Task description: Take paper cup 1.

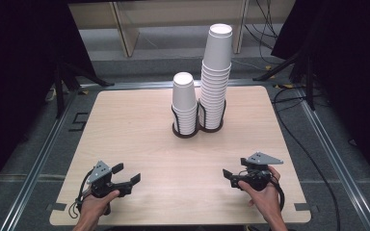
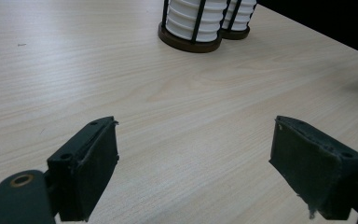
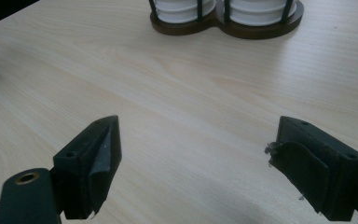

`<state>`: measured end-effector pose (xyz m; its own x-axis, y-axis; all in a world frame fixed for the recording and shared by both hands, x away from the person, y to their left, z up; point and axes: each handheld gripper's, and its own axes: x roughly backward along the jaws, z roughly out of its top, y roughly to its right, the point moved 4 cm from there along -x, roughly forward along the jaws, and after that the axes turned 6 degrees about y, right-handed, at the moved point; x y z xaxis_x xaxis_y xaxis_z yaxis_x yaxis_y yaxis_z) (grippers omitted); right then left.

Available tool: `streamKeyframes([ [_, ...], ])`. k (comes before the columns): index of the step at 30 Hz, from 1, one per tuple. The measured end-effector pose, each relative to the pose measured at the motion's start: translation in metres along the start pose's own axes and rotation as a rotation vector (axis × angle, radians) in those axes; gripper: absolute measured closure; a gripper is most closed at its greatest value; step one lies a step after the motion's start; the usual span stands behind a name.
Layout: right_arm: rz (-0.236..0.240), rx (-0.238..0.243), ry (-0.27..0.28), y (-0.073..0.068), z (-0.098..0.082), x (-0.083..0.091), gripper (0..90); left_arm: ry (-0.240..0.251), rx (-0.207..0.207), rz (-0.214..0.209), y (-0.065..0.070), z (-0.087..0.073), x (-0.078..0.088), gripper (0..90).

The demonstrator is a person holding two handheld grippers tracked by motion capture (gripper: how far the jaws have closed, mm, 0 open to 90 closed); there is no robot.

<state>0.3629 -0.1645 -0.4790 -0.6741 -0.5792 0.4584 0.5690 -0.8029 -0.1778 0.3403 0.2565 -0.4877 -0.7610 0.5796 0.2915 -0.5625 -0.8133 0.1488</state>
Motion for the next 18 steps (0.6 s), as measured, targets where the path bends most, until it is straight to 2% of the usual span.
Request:
streamKeyframes([
  [1, 0.001, -0.003, 0.002, 0.0006, 0.0003, 0.0002, 15.8, 0.018, 0.004, -0.017, 0.0002, -0.0002, -0.0018, 14.5],
  [3, -0.009, 0.003, 0.000, 0.0020, 0.0008, 0.0015, 15.8, 0.015, 0.009, -0.014, 0.0006, -0.0005, -0.0014, 14.4],
  [4, -0.004, -0.003, -0.001, 0.0015, 0.0004, 0.0009, 15.8, 0.021, -0.001, -0.016, -0.0004, 0.0000, -0.0018, 14.4],
  [5, -0.015, 0.026, 0.012, 0.0036, 0.0011, 0.0005, 15.8, 0.021, -0.015, -0.013, -0.0014, 0.0006, -0.0017, 14.4],
  [6, -0.015, 0.026, 0.012, 0.0036, 0.0011, 0.0005, 15.8, 0.021, -0.015, -0.013, -0.0014, 0.0006, -0.0017, 14.4],
  [8, -0.007, 0.013, 0.012, 0.0015, 0.0012, 0.0003, 15.7, 0.011, -0.008, -0.003, -0.0014, 0.0005, -0.0004, 14.4],
  [14, -0.011, 0.018, 0.027, 0.0027, 0.0024, -0.0024, 15.6, -0.004, 0.019, 0.020, -0.0015, 0.0003, -0.0005, 14.4],
  [15, -0.011, 0.013, 0.024, 0.0031, 0.0024, -0.0031, 15.6, 0.017, -0.007, -0.004, -0.0026, 0.0013, -0.0031, 14.4],
  [18, -0.002, 0.006, 0.032, 0.0018, 0.0060, -0.0042, 15.6, 0.018, -0.009, -0.001, -0.0025, 0.0012, -0.0028, 14.4],
])
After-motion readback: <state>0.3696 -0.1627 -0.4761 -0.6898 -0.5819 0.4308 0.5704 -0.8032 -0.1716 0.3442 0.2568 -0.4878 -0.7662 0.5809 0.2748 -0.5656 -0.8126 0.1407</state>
